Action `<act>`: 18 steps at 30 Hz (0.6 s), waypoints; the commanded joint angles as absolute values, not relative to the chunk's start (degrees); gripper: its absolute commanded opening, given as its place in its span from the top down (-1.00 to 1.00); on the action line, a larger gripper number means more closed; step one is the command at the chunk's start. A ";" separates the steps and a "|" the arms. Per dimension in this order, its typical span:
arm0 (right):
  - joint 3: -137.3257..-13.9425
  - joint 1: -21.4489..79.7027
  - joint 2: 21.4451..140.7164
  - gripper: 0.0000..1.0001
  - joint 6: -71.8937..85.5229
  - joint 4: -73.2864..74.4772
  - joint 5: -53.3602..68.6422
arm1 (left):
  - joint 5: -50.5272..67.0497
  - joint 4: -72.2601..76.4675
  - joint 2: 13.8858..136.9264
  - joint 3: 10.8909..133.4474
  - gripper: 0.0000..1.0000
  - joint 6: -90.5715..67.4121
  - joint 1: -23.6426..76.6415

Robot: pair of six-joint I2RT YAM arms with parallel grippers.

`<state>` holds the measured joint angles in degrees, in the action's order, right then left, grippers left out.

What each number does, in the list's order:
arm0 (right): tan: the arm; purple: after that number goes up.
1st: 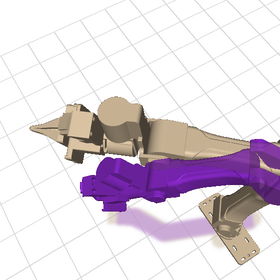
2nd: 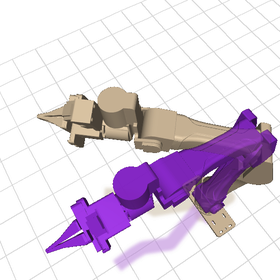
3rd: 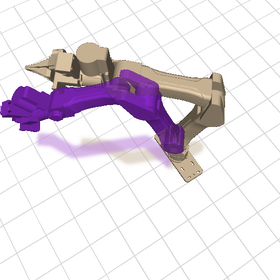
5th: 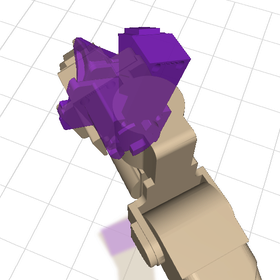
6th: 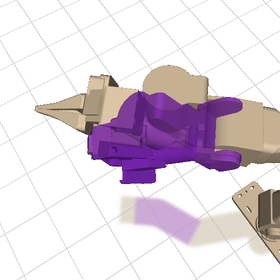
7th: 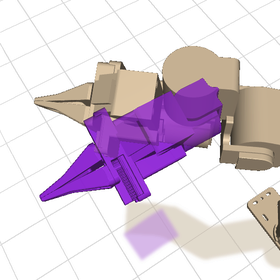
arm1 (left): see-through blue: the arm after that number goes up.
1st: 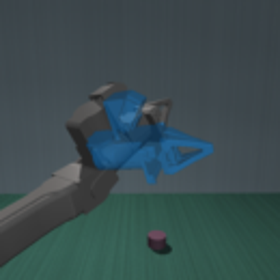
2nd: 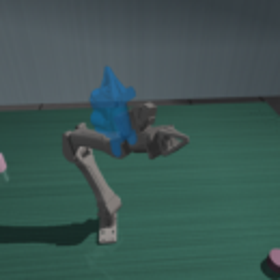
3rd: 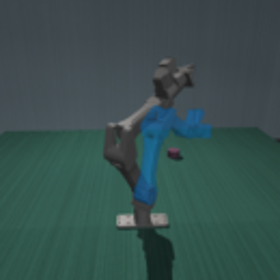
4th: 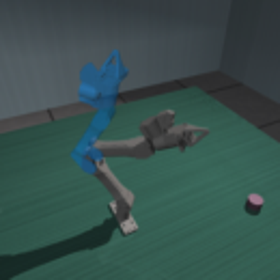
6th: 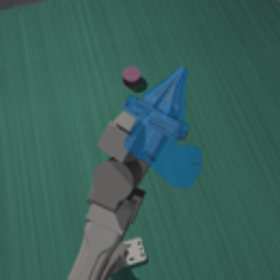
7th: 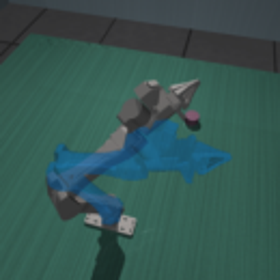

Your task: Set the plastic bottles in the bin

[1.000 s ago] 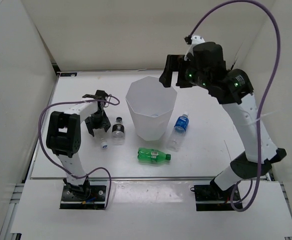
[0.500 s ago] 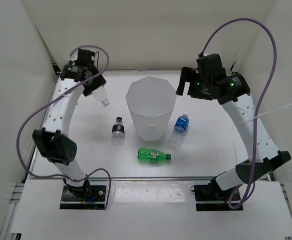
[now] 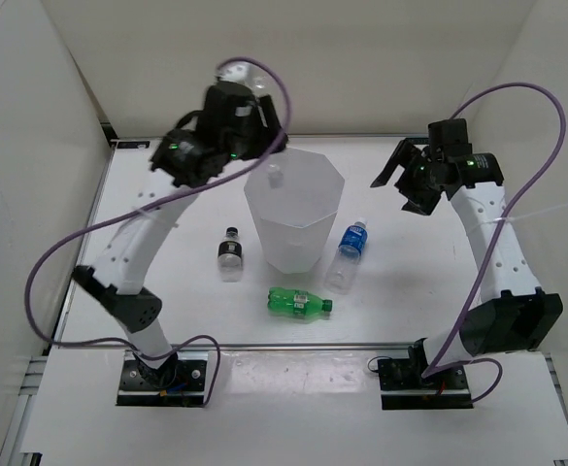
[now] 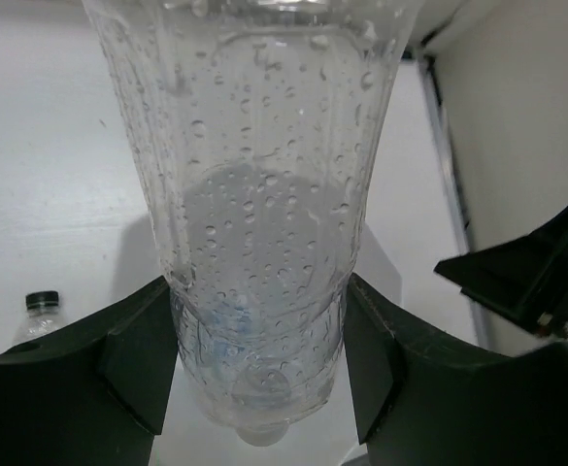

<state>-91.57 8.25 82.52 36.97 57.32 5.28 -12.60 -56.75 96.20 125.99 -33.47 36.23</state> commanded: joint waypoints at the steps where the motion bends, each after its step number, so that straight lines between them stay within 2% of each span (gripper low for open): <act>1: -89.22 7.65 84.19 -1.00 38.32 54.14 8.61 | -15.99 -58.35 100.79 126.29 -0.38 -29.53 41.65; 3: -86.84 7.65 85.16 -1.00 38.84 53.62 9.14 | -17.22 -59.15 100.81 126.30 -0.56 -29.53 43.06; 5: -84.74 8.34 86.57 -1.00 38.24 52.21 9.67 | -19.94 -59.68 99.68 124.81 -0.90 -29.53 44.82; 6: -82.03 8.87 87.70 -1.00 37.62 51.34 9.06 | -20.82 -59.68 99.67 124.80 -1.00 -29.53 45.61; 12: -76.47 13.00 96.49 -1.00 35.51 45.80 9.57 | -27.93 -61.96 93.19 130.25 -1.00 -30.23 45.62; 16: -76.89 16.08 102.99 -1.00 35.51 43.33 10.20 | -32.78 -61.96 83.43 121.66 -1.00 -34.09 43.16; 18: -78.13 16.70 108.09 -0.93 36.04 43.33 10.20 | -34.71 -61.96 80.17 115.88 -1.00 -34.10 41.14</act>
